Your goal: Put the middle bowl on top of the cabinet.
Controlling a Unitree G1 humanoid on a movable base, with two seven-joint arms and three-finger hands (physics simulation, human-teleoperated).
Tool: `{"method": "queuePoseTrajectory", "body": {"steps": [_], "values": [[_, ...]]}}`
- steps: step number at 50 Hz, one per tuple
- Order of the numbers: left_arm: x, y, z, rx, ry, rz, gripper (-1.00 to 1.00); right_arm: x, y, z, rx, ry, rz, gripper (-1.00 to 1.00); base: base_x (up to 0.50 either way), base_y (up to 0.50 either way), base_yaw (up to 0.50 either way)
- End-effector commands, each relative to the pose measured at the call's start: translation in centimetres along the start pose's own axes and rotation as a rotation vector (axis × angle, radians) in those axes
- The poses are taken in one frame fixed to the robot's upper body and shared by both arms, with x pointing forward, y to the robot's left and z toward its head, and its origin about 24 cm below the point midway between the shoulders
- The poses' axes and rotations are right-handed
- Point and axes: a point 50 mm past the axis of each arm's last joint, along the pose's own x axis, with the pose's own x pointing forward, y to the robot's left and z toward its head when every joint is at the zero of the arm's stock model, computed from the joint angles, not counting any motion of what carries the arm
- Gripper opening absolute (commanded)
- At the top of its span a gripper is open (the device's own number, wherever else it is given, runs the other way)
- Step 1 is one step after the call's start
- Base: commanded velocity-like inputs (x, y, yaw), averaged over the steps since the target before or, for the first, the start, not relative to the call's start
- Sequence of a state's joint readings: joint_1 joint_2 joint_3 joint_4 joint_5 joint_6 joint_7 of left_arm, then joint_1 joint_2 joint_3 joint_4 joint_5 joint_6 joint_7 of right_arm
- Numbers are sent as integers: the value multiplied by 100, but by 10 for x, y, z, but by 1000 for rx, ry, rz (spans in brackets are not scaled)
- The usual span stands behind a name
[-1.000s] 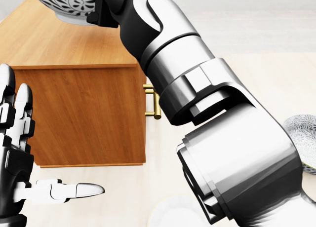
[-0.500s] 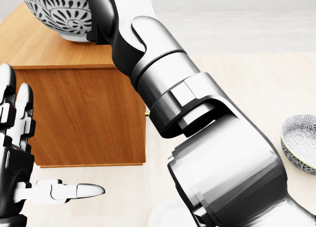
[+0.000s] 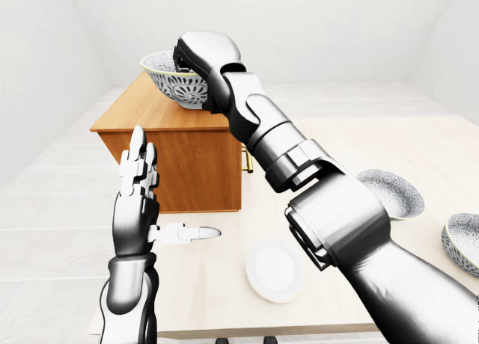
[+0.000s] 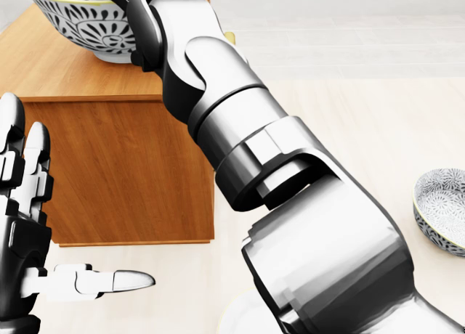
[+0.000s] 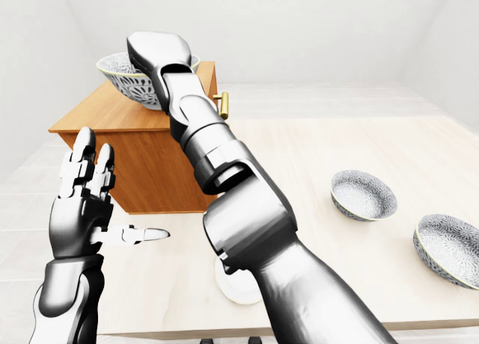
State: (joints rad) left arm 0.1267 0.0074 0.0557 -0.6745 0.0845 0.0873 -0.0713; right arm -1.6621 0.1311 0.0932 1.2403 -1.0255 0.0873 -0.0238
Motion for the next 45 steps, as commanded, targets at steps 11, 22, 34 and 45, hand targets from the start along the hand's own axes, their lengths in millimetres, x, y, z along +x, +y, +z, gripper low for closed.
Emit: {"method": "queuePoseTrajectory", "body": {"steps": [11, 22, 34, 45], "values": [[0, -1, 0, 0, -1, -8, 100, -2, 9, -11, -39, 26, 3, -100, 0, 0, 0], [-1, -2, -1, 2, 7, -10, 100, -3, 15, -12, -46, 23, 25, 100, 0, 0, 0], [-1, -1, -1, 0, 6, -8, 100, -4, 19, -12, -50, 22, 35, 100, 0, 0, 0], [0, -1, -1, 1, 4, -6, 100, -8, 20, -12, -70, -7, 42, 100, 0, 0, 0]]}}
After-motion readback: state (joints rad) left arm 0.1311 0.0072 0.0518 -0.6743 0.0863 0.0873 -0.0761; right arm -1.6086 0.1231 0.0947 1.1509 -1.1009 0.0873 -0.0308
